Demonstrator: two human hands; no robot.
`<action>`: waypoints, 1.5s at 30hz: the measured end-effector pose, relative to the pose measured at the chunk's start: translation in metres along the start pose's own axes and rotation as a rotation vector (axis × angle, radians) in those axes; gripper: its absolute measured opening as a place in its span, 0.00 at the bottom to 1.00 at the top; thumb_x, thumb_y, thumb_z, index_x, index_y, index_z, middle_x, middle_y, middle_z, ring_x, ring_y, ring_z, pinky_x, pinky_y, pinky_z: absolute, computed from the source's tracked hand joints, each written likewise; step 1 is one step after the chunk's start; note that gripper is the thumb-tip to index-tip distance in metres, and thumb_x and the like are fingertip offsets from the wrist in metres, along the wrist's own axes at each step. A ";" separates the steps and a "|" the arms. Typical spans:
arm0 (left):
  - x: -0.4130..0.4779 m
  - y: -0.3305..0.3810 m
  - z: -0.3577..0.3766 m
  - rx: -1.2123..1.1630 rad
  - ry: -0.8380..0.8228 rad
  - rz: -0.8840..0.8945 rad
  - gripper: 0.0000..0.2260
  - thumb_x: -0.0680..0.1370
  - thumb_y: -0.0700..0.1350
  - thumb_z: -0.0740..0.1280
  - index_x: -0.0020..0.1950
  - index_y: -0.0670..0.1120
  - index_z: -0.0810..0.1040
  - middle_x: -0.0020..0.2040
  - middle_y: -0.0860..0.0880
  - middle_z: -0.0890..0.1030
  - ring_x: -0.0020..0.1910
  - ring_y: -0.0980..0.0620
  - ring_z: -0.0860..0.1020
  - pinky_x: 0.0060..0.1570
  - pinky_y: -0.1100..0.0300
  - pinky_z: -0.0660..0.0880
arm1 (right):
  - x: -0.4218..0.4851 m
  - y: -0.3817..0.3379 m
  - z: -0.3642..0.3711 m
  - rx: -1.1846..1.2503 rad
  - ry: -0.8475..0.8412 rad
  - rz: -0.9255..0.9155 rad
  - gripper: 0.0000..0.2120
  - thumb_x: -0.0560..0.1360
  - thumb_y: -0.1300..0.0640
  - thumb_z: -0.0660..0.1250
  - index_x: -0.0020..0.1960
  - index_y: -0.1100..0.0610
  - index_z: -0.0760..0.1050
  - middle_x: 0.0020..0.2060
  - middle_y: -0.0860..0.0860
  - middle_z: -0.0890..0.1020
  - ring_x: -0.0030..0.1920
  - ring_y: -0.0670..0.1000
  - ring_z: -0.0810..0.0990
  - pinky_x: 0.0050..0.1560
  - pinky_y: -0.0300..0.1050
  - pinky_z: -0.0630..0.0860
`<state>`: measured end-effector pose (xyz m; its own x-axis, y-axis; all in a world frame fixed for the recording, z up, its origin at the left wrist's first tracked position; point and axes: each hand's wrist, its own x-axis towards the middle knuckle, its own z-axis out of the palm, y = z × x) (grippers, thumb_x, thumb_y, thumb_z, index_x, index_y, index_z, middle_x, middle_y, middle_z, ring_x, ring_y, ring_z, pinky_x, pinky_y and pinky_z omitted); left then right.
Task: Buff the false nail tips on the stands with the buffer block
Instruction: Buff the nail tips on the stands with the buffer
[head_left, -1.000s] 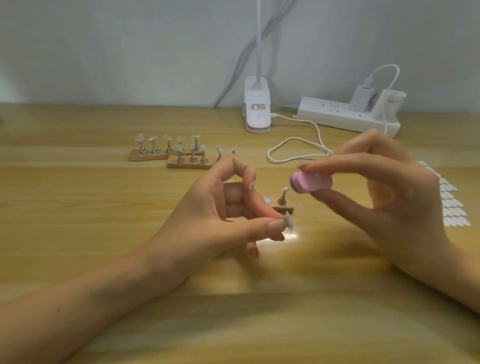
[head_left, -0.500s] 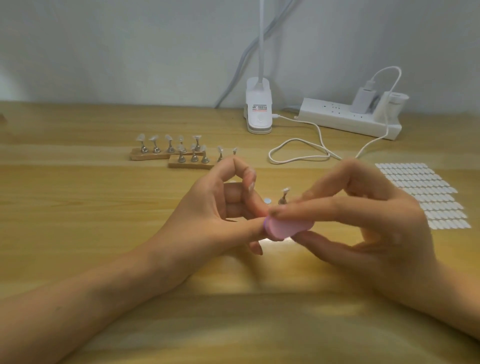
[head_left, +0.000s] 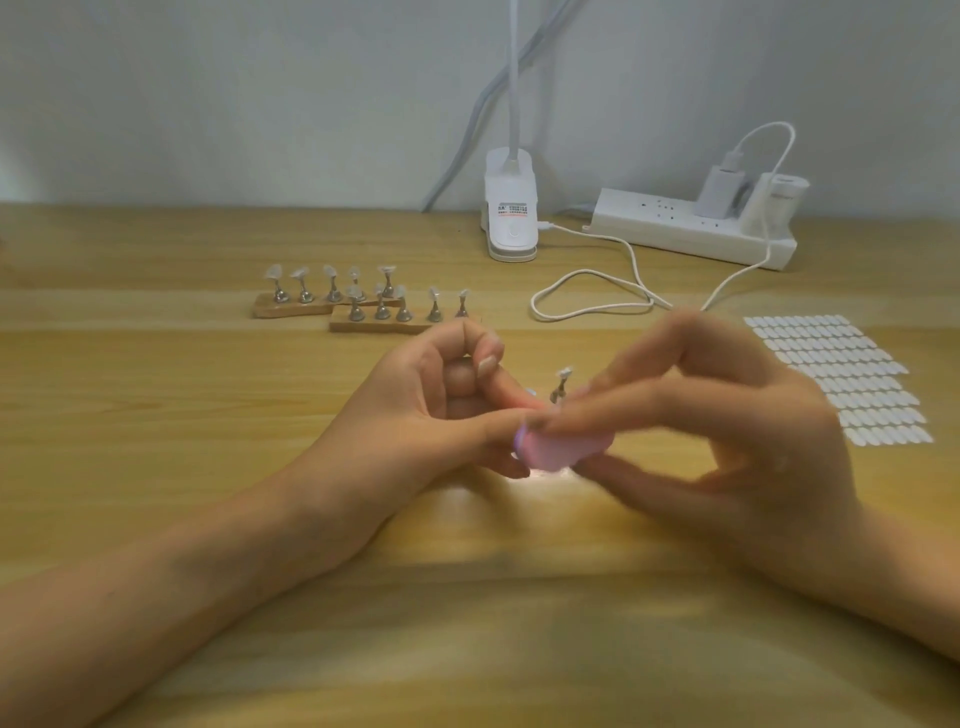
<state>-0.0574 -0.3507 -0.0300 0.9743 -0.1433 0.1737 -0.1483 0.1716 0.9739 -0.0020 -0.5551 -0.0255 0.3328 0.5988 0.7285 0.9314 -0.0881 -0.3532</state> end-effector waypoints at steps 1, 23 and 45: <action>0.000 0.000 0.000 0.001 -0.005 -0.005 0.16 0.69 0.34 0.71 0.44 0.45 0.65 0.34 0.51 0.82 0.33 0.54 0.82 0.33 0.63 0.79 | 0.000 0.002 -0.002 -0.002 0.014 0.022 0.11 0.74 0.58 0.74 0.55 0.52 0.79 0.44 0.53 0.78 0.46 0.49 0.81 0.49 0.45 0.78; -0.001 0.000 -0.003 -0.005 -0.058 0.007 0.17 0.69 0.34 0.73 0.46 0.45 0.66 0.35 0.49 0.82 0.33 0.51 0.84 0.34 0.62 0.80 | -0.002 0.012 -0.003 0.091 0.055 0.126 0.12 0.73 0.59 0.75 0.55 0.51 0.80 0.44 0.54 0.78 0.46 0.58 0.80 0.47 0.55 0.76; -0.005 0.001 0.000 0.002 0.124 0.038 0.23 0.67 0.41 0.77 0.60 0.47 0.74 0.37 0.45 0.84 0.45 0.43 0.86 0.26 0.63 0.76 | 0.006 0.023 -0.005 1.072 0.051 1.018 0.12 0.71 0.53 0.75 0.53 0.54 0.87 0.53 0.52 0.87 0.52 0.45 0.84 0.47 0.35 0.81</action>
<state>-0.0621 -0.3496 -0.0295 0.9815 -0.0154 0.1907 -0.1852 0.1729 0.9674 0.0226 -0.5573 -0.0264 0.7870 0.6115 -0.0813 -0.2437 0.1871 -0.9516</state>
